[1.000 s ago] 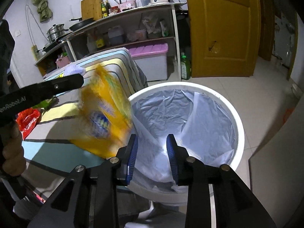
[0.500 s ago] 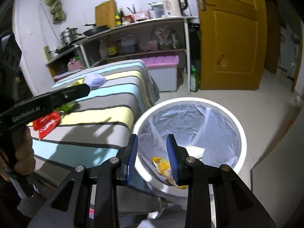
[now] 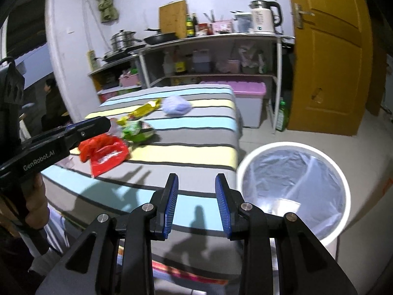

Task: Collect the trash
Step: 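Move both tools back to the table toward the red printed packet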

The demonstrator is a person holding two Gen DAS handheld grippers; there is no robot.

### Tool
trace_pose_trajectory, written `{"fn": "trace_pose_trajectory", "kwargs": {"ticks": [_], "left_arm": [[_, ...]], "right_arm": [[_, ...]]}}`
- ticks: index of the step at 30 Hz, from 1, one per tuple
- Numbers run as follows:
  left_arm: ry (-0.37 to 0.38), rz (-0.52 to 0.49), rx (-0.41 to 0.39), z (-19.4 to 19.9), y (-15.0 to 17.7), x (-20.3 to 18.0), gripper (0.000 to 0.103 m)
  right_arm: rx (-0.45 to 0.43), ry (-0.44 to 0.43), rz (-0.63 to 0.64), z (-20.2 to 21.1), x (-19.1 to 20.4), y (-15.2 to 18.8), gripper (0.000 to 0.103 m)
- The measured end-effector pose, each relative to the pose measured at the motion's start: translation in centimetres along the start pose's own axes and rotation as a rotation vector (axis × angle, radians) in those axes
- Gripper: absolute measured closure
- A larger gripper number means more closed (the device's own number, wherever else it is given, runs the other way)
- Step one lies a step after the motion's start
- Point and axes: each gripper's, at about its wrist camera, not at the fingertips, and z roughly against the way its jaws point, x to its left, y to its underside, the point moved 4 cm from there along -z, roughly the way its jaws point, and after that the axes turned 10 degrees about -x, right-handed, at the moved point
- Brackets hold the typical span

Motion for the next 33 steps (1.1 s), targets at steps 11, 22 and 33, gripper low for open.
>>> {"fn": "trace_pose_trajectory", "kwargs": {"ticks": [11, 22, 33], "left_arm": [[-0.152, 0.050, -0.004, 4.8, 2.5, 7.7, 0.078], [-0.284, 0.089, -0.028, 8.1, 4.0, 14.2, 0.071], [-0.361, 0.153, 0.004, 8.3, 6.0, 19.5, 0.070]], "right_arm": [[0.034, -0.108, 0.075, -1.8, 6.6, 0.3, 0.071], [0.072, -0.186, 0.123, -4.3, 11.9, 0.7, 0.071], [0.115, -0.230, 0.134, -7.9, 15.9, 0.6, 0.064]]}}
